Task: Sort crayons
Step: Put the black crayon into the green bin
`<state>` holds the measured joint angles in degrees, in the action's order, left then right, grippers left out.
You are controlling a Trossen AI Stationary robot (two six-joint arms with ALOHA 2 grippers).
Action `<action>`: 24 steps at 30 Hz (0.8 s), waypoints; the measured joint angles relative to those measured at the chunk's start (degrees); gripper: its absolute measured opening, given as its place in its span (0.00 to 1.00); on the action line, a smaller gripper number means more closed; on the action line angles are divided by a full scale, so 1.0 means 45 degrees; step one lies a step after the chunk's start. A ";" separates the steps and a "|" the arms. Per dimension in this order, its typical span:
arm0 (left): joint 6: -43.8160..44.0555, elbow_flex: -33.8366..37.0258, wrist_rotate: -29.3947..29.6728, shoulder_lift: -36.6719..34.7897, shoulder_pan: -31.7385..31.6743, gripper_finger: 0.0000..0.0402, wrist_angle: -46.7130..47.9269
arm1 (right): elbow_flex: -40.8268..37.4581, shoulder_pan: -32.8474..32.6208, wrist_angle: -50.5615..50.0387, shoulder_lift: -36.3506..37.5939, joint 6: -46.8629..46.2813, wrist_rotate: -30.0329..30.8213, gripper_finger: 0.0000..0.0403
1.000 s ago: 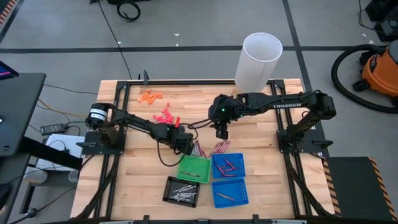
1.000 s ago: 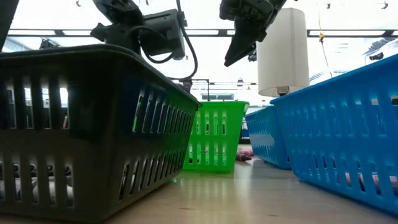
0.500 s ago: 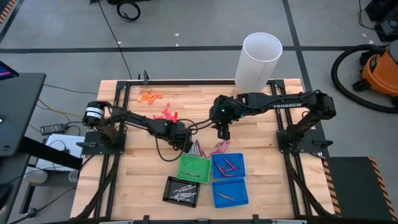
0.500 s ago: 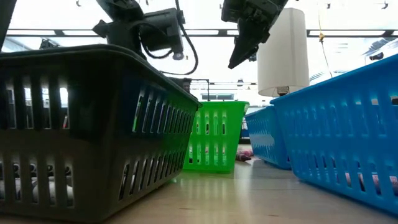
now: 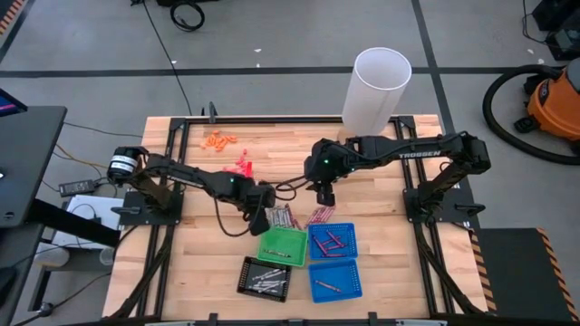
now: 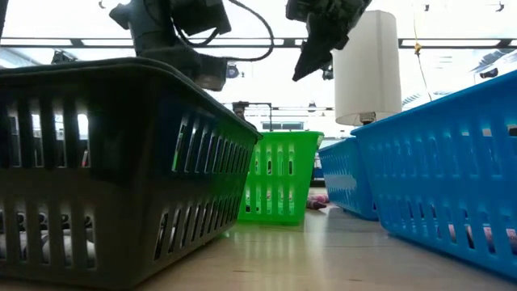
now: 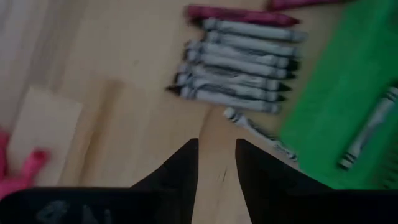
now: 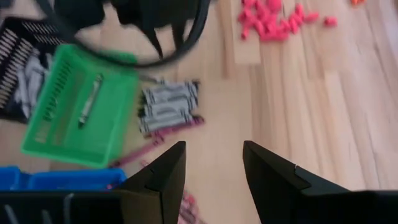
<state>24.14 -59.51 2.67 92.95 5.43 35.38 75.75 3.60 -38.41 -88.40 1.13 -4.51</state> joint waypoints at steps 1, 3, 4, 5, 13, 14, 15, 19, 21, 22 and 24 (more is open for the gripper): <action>-0.0425 0.0000 -0.0145 0.0000 -0.0044 0.29 -0.0152 | 0.0000 -0.0028 0.0198 0.0000 0.0000 -0.0006 0.42; -0.0679 0.0019 -0.0543 -0.0001 -0.0365 0.29 -0.0390 | 0.0000 -0.0039 0.0460 -0.0019 0.0010 0.0046 0.42; -0.0657 0.0156 -0.0746 -0.0017 -0.0592 0.29 -0.0725 | 0.0000 -0.0035 0.0538 -0.0042 -0.0012 0.0085 0.42; -0.0572 0.0410 -0.1034 -0.0024 -0.0823 0.29 -0.1264 | 0.0000 -0.0035 0.0554 -0.0057 -0.0061 0.0127 0.42; 0.1978 0.2052 -0.0585 -0.0019 -0.1187 0.29 -0.4033 | 0.0000 -0.0035 0.0322 -0.0121 -0.0521 0.1296 0.42; 0.2460 0.2073 -0.0220 -0.0012 -0.1175 0.29 -0.4007 | 0.0000 -0.0030 0.0317 -0.0121 -0.0563 0.1437 0.42; 0.2937 0.2074 0.0143 -0.0010 -0.1117 0.29 -0.4048 | 0.0000 -0.0002 0.0332 -0.0121 -0.0581 0.1507 0.42; 0.4530 0.2074 0.1513 0.0052 -0.0562 0.29 -0.4284 | 0.0000 0.0189 0.0557 -0.0121 -0.0585 0.1495 0.42; 0.5060 0.2059 0.1952 0.0270 -0.0244 0.29 -0.4800 | 0.0000 0.0306 0.0721 -0.0121 -0.0578 0.1465 0.42; 0.5239 0.2059 0.2057 0.0380 -0.0109 0.29 -0.4883 | 0.0000 0.0355 0.0728 -0.0121 -0.0578 0.1459 0.42; 0.5693 0.2001 0.2153 0.0689 0.0122 0.29 -0.5160 | 0.0000 0.0466 0.0751 -0.0121 -0.0569 0.1358 0.42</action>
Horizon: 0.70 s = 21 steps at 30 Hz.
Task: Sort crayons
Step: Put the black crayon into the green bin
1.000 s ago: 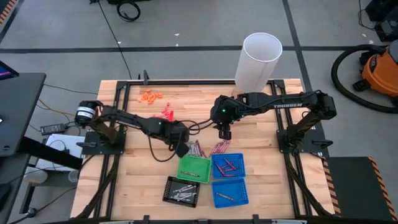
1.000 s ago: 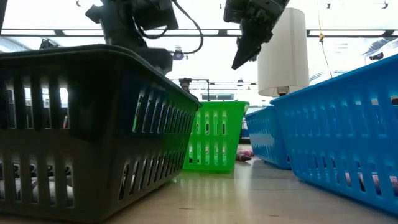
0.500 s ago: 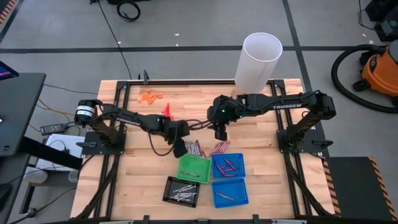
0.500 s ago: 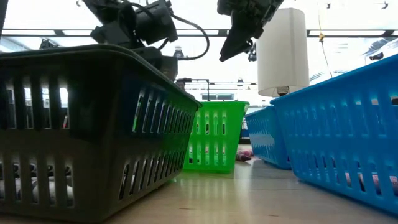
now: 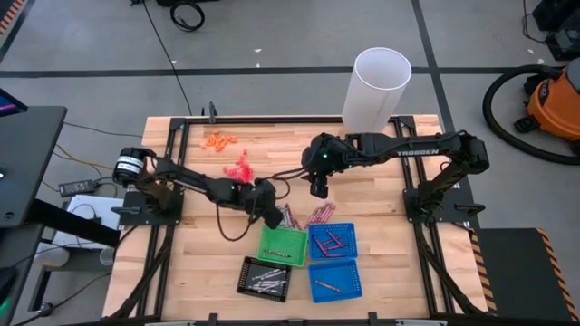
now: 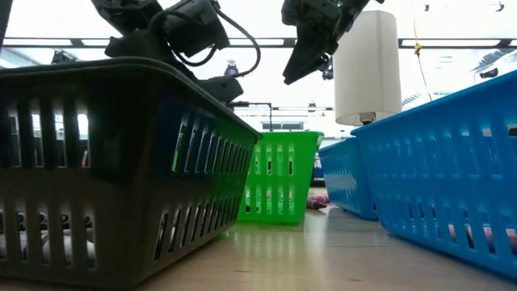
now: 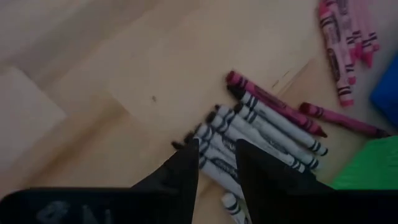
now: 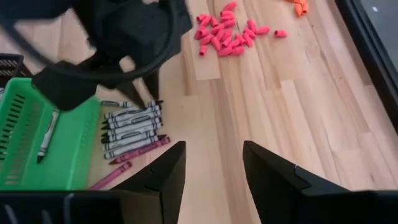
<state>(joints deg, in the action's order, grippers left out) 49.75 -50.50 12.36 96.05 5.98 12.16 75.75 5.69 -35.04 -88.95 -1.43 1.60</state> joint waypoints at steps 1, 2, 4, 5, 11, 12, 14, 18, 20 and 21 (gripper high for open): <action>0.0223 -0.0021 0.0035 0.0120 0.0081 0.29 0.0039 | 0.0000 0.0037 0.0002 0.0000 0.0000 -0.0117 0.42; 0.0454 -0.0030 0.0059 0.0202 0.0153 0.29 0.0040 | 0.0000 0.0076 0.0016 0.0000 0.0013 -0.0256 0.42; 0.0924 -0.0049 0.0063 0.0350 0.0247 0.29 0.0103 | 0.0000 0.0115 0.0056 0.0000 0.0017 -0.0499 0.42; 0.1088 -0.0059 0.0078 0.0418 0.0261 0.29 0.0243 | 0.0000 0.0111 0.0052 0.0000 0.0019 -0.0610 0.42; 0.1272 -0.0059 0.0112 0.0600 0.0303 0.29 0.0512 | 0.0000 0.0076 0.0024 0.0000 0.0020 -0.0745 0.42; 0.1272 -0.0059 0.0112 0.0608 0.0272 0.29 0.0618 | 0.0000 0.0073 -0.0018 0.0000 0.0020 -0.0844 0.42; 0.1273 -0.0059 0.0126 0.0603 0.0271 0.29 0.0729 | 0.0000 0.0063 -0.0052 0.0000 0.0020 -0.1053 0.42; 0.1273 -0.0107 0.0251 0.0680 0.0281 0.29 0.0957 | 0.0000 0.0063 -0.0244 0.0000 0.0020 -0.1096 0.42; 0.1358 -0.0112 0.0258 0.0674 0.0281 0.29 0.1123 | 0.0000 0.0063 -0.0349 0.0000 0.0020 -0.1092 0.42; 0.1398 -0.0117 0.0258 0.0664 0.0281 0.29 0.1260 | 0.0000 0.0063 -0.0396 0.0000 0.0020 -0.1112 0.42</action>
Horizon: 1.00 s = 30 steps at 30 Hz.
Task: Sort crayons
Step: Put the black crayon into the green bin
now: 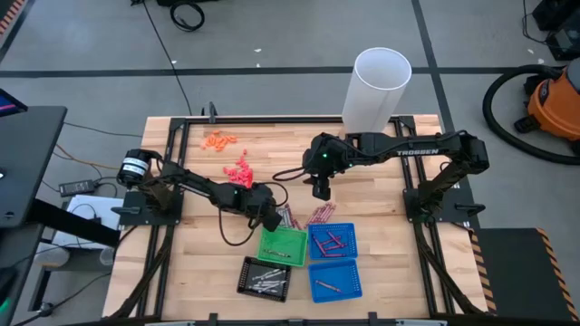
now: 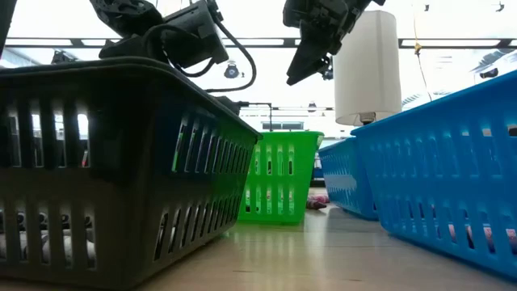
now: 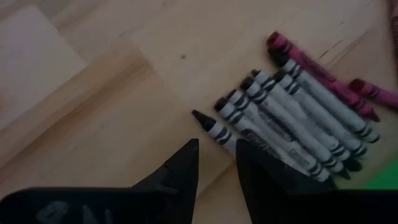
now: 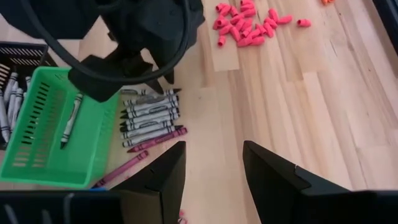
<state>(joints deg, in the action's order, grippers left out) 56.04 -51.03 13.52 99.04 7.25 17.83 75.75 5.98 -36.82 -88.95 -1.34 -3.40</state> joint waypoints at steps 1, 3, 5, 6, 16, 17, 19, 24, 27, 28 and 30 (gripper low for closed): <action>0.0017 0.0006 0.0017 -0.0026 0.0000 0.29 0.0194 | 0.0000 0.0000 -0.0032 0.0000 0.0002 -0.0075 0.42; 0.0036 0.0029 0.0029 -0.0042 0.0000 0.29 0.0387 | 0.0000 0.0000 -0.0063 0.0000 0.0010 -0.0194 0.42; 0.0041 0.0034 -0.0008 -0.0037 0.0000 0.29 0.0476 | 0.0000 -0.0007 -0.0087 0.0000 0.0063 -0.0223 0.42; 0.0042 0.0034 -0.0067 -0.0037 -0.0004 0.29 0.0505 | 0.0000 -0.0005 -0.0087 0.0000 0.0072 -0.0223 0.42; 0.0762 0.0092 -0.0653 -0.0599 -0.0081 0.29 0.0916 | 0.0000 -0.0005 -0.0116 0.0005 0.0243 -0.0262 0.42; 0.0760 0.0092 -0.0718 -0.0751 -0.0085 0.29 0.0822 | 0.0000 -0.0005 -0.0112 0.0005 0.0243 -0.0262 0.42; 0.0783 0.0083 -0.0876 -0.0939 -0.0144 0.29 0.0747 | 0.0000 -0.0005 -0.0099 0.0005 0.0248 -0.0262 0.42; 0.1264 0.0083 -0.1263 -0.0948 -0.0243 0.29 0.0063 | 0.0000 -0.0005 0.0135 0.0005 0.0287 -0.0262 0.42; 0.1757 0.0083 -0.1273 -0.0805 -0.0238 0.29 -0.0147 | 0.0000 -0.0005 0.0170 0.0005 0.0287 -0.0267 0.42; 0.1934 0.0083 -0.1231 -0.0808 -0.0229 0.29 -0.0113 | 0.0000 -0.0005 0.0170 0.0005 0.0245 -0.0267 0.42; 0.2277 0.0073 -0.0914 -0.0813 -0.0196 0.29 -0.0080 | 0.0000 -0.0023 0.0175 0.0005 0.0223 -0.0264 0.42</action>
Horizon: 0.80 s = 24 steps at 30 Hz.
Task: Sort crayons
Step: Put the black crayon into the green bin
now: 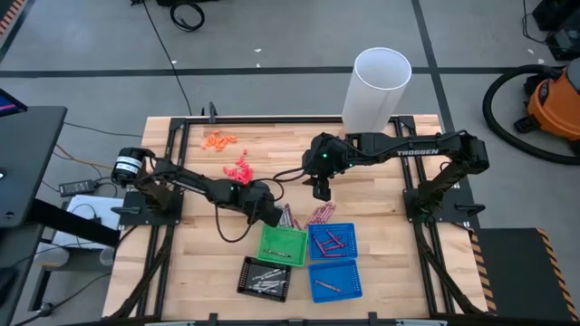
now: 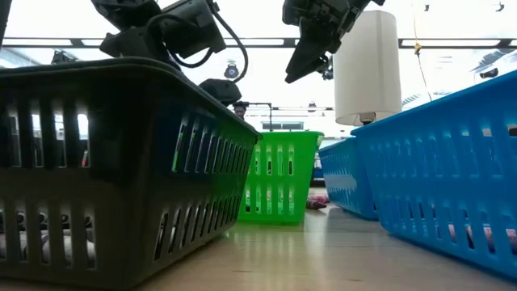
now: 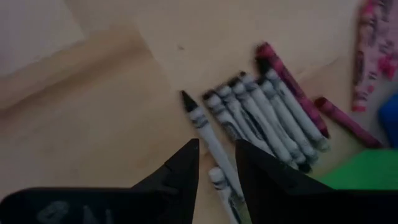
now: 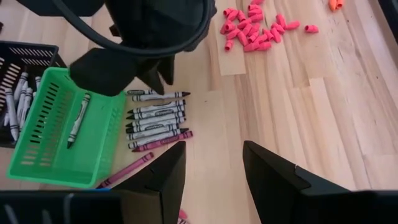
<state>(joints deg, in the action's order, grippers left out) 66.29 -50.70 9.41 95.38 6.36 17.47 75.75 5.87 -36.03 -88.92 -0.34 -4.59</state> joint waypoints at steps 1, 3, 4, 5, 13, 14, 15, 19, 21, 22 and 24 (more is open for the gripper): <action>0.0114 0.0000 0.0197 0.0002 0.0007 0.29 0.0096 | 0.0000 -0.0019 0.0002 0.0000 0.0007 0.0000 0.42; 0.0246 -0.0075 0.0396 0.0004 0.0007 0.29 0.0236 | 0.0000 -0.0030 0.0015 0.0000 0.0015 -0.0006 0.42; 0.0237 -0.0175 0.0482 0.0004 0.0007 0.29 0.0282 | 0.0000 -0.0030 0.0012 0.0000 0.0015 -0.0008 0.42; 0.0236 -0.0333 0.0673 0.0047 0.0007 0.29 0.0339 | 0.0000 -0.0030 0.0012 0.0000 0.0015 -0.0008 0.42; 0.0340 -0.2377 0.1968 0.1357 0.0230 0.29 0.3116 | 0.0000 -0.0030 0.0068 0.0000 -0.0019 -0.0008 0.42; 0.0383 -0.2496 0.1965 0.1550 0.0230 0.29 0.3296 | 0.0000 -0.0025 0.0040 0.0005 -0.0015 -0.0013 0.42; 0.0406 -0.2598 0.1948 0.1703 0.0230 0.29 0.3308 | 0.0000 -0.0025 -0.0019 0.0000 -0.0010 -0.0011 0.42; 0.0682 -0.2812 0.1710 0.1914 0.0216 0.29 0.3173 | 0.0000 -0.0030 -0.0008 0.0001 -0.0010 -0.0011 0.42; 0.0833 -0.2778 0.1567 0.2011 0.0220 0.29 0.3312 | 0.0000 -0.0025 -0.0010 0.0000 0.0009 -0.0011 0.42; 0.0923 -0.2778 0.1448 0.2082 0.0220 0.29 0.3246 | 0.0000 -0.0025 -0.0010 0.0005 0.0026 -0.0008 0.42; 0.1066 -0.2778 0.1278 0.2146 0.0220 0.29 0.3303 | 0.0000 -0.0030 -0.0002 0.0002 0.0073 -0.0013 0.42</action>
<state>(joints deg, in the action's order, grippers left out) 71.08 -63.20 15.16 105.04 7.35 32.34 75.75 5.74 -36.04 -88.91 -0.01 -4.64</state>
